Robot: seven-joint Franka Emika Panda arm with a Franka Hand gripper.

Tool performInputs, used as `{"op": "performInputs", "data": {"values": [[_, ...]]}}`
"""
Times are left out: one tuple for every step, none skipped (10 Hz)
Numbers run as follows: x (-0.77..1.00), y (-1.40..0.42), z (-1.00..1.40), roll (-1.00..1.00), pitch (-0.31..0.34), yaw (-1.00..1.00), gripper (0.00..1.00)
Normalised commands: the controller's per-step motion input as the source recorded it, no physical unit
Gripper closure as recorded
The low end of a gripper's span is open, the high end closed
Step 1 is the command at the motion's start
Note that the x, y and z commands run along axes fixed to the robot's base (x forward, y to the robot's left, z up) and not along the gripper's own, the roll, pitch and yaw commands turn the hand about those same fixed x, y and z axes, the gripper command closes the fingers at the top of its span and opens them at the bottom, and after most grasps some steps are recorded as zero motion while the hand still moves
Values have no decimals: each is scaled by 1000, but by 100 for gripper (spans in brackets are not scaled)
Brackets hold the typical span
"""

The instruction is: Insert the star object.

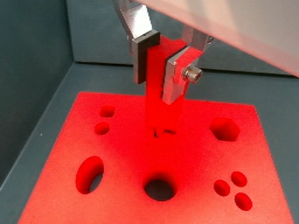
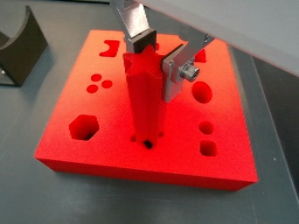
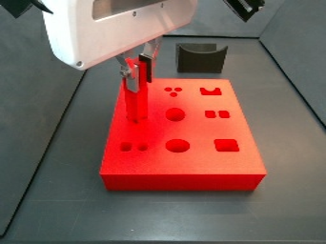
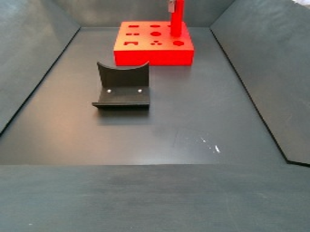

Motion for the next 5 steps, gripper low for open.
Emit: {"op": "performInputs", "data": {"values": [[0,0,-271,84,-73,280,100],[0,0,-209,97,-50,209,100],[151,0,-209,84,-23,0,100],[40,91,-91,0,0,-269,100],[0,86,-31,-16,0,-446,100]]}}
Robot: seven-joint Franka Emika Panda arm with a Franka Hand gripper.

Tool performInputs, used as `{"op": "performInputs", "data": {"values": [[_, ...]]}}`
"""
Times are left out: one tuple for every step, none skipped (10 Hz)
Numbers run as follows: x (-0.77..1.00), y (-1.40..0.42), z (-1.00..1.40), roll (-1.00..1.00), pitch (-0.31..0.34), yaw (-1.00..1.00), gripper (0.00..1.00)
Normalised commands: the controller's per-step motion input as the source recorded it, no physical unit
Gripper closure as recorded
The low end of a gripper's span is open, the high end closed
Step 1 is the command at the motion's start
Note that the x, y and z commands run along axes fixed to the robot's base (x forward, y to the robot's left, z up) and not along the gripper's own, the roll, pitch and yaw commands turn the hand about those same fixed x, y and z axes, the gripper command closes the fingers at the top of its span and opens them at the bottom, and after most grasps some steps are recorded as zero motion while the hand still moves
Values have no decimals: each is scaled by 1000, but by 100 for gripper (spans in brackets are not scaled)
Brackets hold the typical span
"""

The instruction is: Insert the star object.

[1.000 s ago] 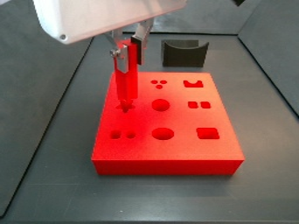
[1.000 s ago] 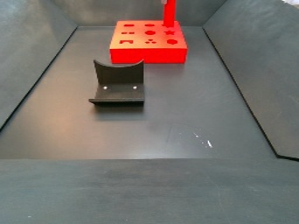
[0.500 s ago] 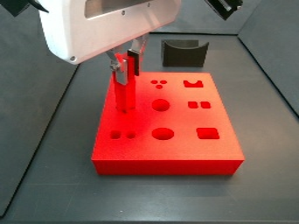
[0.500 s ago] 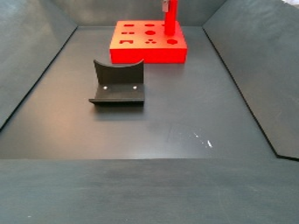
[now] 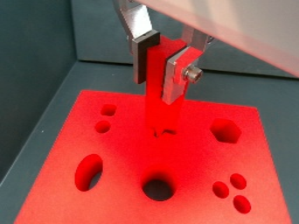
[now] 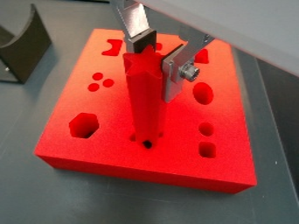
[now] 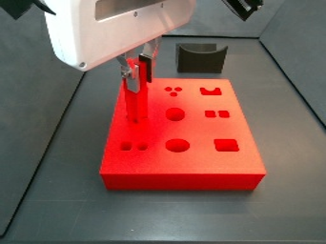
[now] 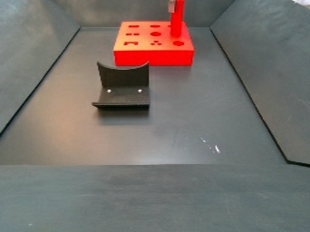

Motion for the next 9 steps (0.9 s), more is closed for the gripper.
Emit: {"op": "performInputs", "data": {"values": [[0,29,0,0,0,-360,100],[3,20,0,-11,0,-391,100],[3,17,0,-23,0,-446,100],[11,26,0,-47,0,-503,100],[0,26,0,-33,0,-486,100],[0,23,0,-64,-16,-391,100],[-9,6,-31,-76,-36,-226,100],[0,0,-37,-117,-74,-214,100],[0,17,-31,-170,-81,-414,100]]}}
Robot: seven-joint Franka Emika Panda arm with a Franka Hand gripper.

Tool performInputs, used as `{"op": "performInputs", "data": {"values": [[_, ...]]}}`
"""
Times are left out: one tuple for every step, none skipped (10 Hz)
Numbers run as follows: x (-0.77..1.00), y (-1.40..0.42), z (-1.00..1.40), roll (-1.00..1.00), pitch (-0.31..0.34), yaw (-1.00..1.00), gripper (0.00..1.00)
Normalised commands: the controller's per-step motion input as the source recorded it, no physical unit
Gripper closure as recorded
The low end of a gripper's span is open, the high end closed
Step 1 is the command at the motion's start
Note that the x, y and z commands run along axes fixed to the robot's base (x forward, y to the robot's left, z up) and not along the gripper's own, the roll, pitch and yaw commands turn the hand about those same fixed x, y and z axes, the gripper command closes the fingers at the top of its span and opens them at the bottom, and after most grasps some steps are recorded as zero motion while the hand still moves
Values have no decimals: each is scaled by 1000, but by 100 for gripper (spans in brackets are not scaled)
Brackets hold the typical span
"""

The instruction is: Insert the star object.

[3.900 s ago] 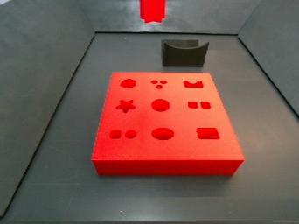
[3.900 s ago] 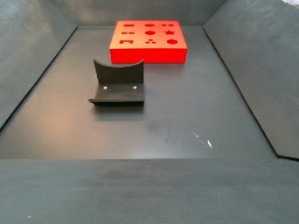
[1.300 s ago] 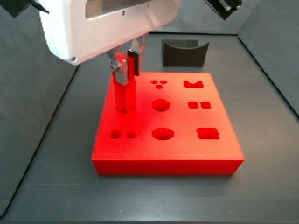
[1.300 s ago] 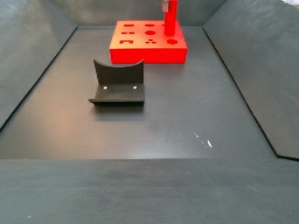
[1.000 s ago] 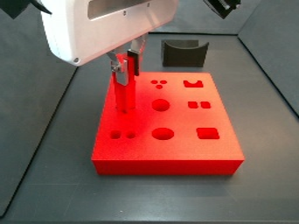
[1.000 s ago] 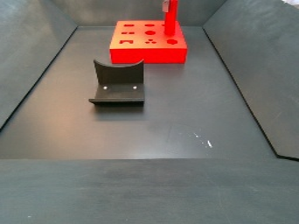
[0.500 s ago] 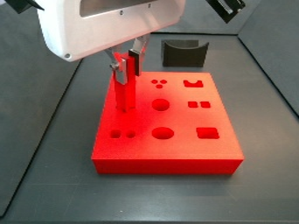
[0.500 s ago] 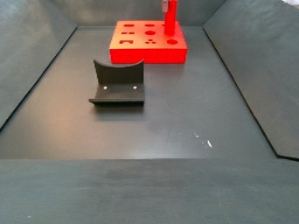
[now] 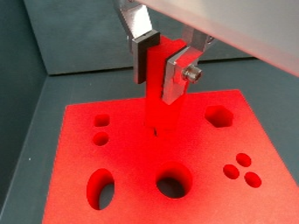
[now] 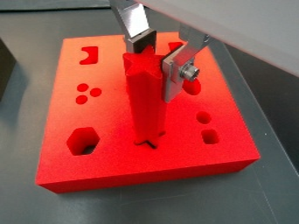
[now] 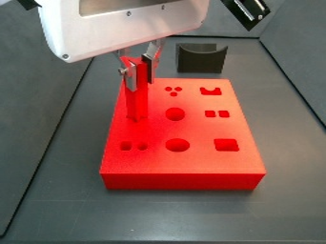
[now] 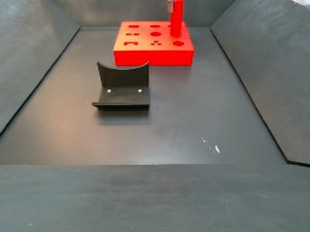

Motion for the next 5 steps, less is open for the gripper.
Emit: {"op": "performInputs", "data": {"values": [[0,3,0,-151,-70,-397,100],[0,0,0,-74,-23,-157,100],[0,0,-34,0,0,0,100],[0,-23,-217,0,-61,-6,100],[31,-20,-463,113,-130,0,100]]}}
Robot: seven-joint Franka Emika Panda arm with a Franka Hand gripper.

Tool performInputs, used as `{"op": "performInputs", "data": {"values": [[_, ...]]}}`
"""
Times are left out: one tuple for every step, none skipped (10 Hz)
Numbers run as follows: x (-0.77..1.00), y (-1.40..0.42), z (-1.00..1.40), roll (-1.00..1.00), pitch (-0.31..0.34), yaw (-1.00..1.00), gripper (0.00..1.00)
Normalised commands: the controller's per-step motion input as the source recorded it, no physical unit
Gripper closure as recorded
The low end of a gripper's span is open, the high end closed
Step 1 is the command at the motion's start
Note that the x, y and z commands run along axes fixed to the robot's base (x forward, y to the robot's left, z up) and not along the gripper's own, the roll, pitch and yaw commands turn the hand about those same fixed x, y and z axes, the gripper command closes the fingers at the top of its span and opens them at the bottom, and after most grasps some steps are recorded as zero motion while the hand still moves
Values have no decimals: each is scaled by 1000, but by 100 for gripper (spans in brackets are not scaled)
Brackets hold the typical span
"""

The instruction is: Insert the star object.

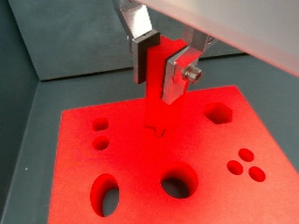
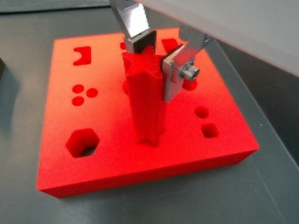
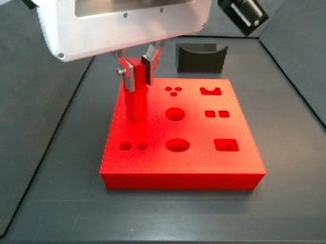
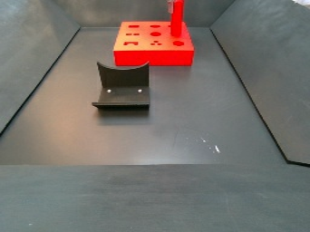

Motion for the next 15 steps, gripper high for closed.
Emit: {"op": "performInputs", "data": {"values": [[100,0,-620,189,-119,0,100],[71,0,-534,157,-117,0,100],[80,0,-580,166,-111,0,100],[69,0,-746,139,-36,-11,100],[0,-54,-831,94,-193,-3,100],[0,-49,-769,0,-246,0,100],[0,-103,-740,0,-267,0,100],[6,-74,-689,31,-279,0,100],[3,0,-669,146,-231,-40,100],[0,0,-649,199,-204,-31,100],[0,0,-580,323,-163,-46,100],[0,-74,-394,460,-137,-17,100],[-60,-131,-529,404,-90,0,100],[-80,-26,-894,143,-120,-151,100],[0,0,-1000,46,-40,-160,100]]}}
